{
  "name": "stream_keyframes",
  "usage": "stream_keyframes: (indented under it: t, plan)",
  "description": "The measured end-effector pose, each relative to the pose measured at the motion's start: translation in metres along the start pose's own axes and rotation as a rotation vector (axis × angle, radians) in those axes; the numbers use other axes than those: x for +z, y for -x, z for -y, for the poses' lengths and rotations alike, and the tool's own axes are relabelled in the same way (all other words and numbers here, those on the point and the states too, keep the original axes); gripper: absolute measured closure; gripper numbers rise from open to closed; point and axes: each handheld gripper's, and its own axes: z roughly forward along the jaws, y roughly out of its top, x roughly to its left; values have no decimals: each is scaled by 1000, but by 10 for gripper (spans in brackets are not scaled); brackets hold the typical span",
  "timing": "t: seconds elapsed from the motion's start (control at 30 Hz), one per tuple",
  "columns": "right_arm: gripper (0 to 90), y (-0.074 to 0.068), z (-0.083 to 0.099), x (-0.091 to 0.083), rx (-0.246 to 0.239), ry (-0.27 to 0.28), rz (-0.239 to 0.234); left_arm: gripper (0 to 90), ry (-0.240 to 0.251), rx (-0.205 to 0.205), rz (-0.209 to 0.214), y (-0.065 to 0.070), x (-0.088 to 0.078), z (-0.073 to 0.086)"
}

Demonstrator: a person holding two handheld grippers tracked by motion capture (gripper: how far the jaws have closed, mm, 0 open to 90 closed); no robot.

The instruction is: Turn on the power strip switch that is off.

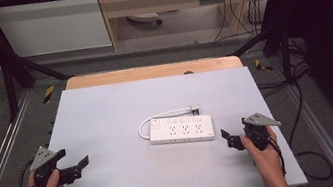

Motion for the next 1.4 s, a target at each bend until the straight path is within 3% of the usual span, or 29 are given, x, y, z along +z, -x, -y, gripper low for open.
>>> stream_keyframes:
  t: [0.43, 1.1, 1.4]
  plan:
    - [48, 1, -10, -7, 32, -5, 3, 70, -9, 5, 11, 1, 1, 0]
    - [33, -9, -17, -12, 20, 27, -56, 70, -20, 9, 23, 2, 4, 1]
    - [29, -16, -20, -11, 10, 37, -62, 71, -19, 11, 20, 1, 3, 1]
